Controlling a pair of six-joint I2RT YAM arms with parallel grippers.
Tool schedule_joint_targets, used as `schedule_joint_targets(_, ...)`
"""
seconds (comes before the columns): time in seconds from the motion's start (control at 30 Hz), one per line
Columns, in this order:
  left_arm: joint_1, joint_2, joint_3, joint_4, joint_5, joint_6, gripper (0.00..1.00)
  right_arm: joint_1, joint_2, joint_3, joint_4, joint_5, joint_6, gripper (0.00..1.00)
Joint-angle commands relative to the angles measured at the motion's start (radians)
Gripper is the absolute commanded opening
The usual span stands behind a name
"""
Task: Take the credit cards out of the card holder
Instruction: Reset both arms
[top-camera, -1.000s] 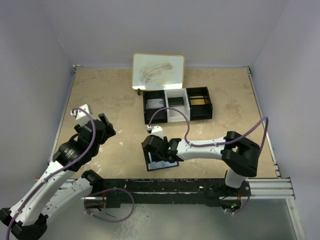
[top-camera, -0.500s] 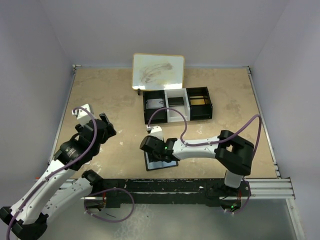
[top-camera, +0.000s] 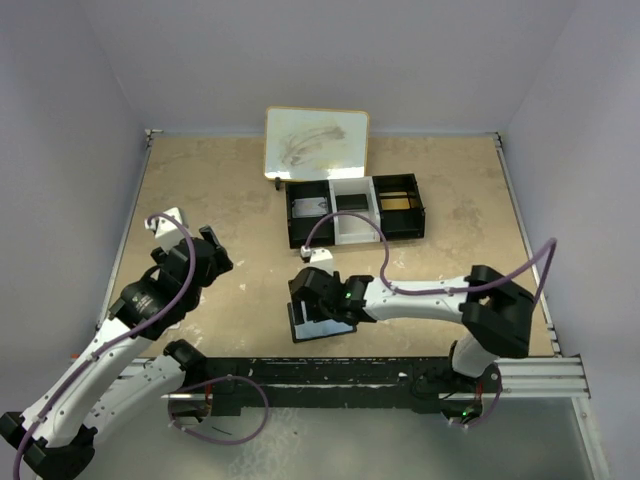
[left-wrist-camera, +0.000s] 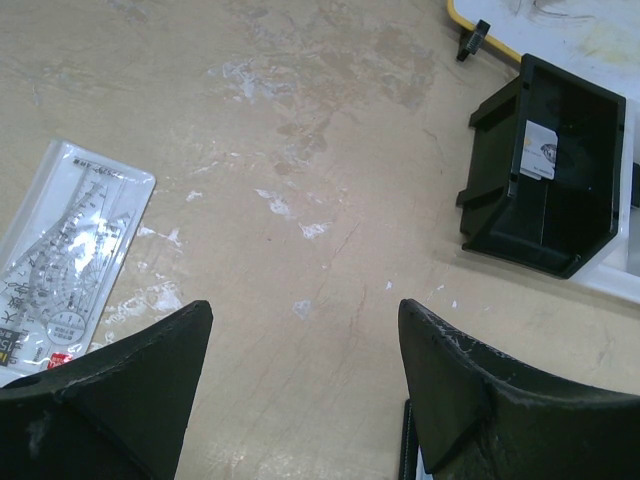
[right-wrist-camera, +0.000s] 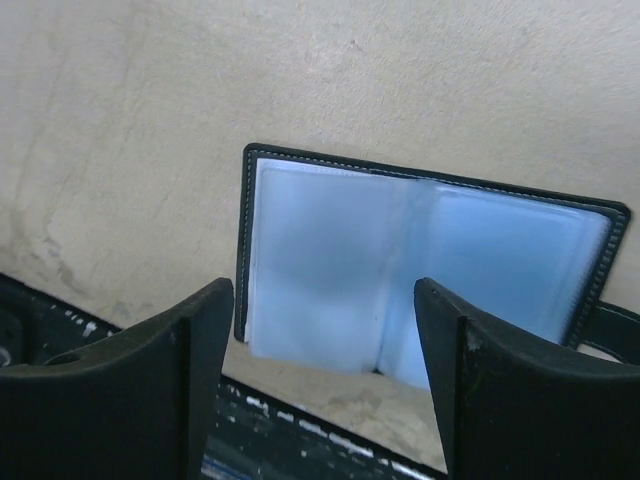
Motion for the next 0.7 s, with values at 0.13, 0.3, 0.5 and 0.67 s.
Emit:
schedule_joint_targets(0.13, 0.006, 0.004, 0.0, 0.017, -0.004, -0.001, 0.73, -0.004, -0.084, 0.004, -0.197, 0.11, 0.077, 0.84)
schedule_joint_targets(0.3, 0.005, 0.003, -0.002, 0.018, -0.001, -0.002, 0.73, -0.008, -0.016, 0.004, -0.213, 0.098, 0.096, 0.86)
schedule_joint_targets(0.5, 0.005, 0.008, 0.0, 0.019, 0.002, 0.001, 0.73, -0.008, 0.059, 0.03, -0.268, 0.121, 0.12, 0.91)
schedule_joint_targets(0.67, 0.006, 0.008, -0.001, 0.019, 0.002, 0.002, 0.73, -0.008, 0.031, 0.036, -0.309, 0.152, 0.122, 0.96)
